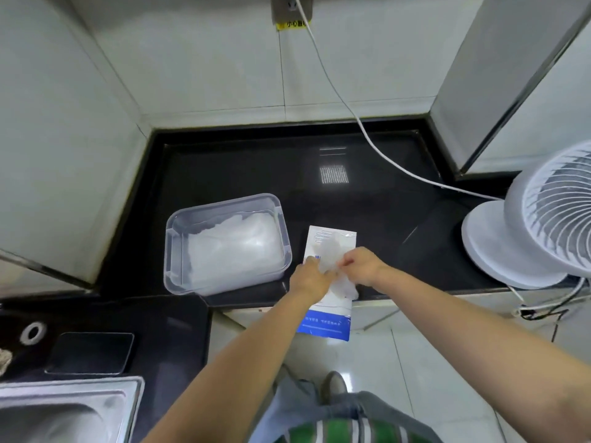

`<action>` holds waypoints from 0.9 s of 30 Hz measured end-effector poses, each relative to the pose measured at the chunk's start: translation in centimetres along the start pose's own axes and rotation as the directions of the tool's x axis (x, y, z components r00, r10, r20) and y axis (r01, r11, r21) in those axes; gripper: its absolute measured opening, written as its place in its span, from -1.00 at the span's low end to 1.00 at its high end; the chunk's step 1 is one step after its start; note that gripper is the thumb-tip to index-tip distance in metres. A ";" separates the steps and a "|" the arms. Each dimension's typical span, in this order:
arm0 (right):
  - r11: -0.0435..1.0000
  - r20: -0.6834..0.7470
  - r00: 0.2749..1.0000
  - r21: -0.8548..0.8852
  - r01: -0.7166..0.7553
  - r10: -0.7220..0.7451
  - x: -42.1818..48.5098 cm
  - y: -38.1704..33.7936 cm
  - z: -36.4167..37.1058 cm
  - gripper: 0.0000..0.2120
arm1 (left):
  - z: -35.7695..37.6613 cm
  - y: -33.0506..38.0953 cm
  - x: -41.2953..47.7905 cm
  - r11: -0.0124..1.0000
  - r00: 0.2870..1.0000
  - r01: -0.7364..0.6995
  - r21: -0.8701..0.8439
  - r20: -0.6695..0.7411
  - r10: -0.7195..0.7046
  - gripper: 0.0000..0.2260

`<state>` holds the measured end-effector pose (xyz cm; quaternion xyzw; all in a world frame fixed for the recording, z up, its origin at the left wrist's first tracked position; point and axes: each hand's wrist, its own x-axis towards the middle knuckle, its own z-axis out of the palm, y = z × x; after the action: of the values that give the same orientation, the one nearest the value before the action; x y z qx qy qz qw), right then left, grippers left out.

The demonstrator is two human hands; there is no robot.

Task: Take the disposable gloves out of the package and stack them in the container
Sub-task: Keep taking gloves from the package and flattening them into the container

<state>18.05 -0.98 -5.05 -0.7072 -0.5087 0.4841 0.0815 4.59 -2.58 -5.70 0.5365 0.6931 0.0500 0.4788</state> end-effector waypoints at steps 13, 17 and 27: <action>0.806 0.088 0.995 0.592 -0.019 -0.041 -0.1 0.6 -1.8 -0.72 | 0.1 -0.5 0.7 0.926 0.996 0.009 -0.377 -0.076 -0.040 -0.56; 0.761 0.106 0.989 0.648 0.013 -0.107 -0.6 0.3 -2.2 -0.77 | 0.0 0.1 0.8 0.963 0.991 -0.065 -0.262 -0.130 0.031 -0.91; 0.767 0.156 0.969 0.640 0.049 -0.192 -1.4 0.3 -2.6 -0.77 | -0.8 1.8 0.1 0.917 0.988 -0.111 -0.384 -0.144 0.059 -0.75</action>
<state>20.27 -1.24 -3.05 -0.5489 -0.3670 0.6927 0.2902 5.27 -1.37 -4.20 0.4553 0.6749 0.2427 0.5276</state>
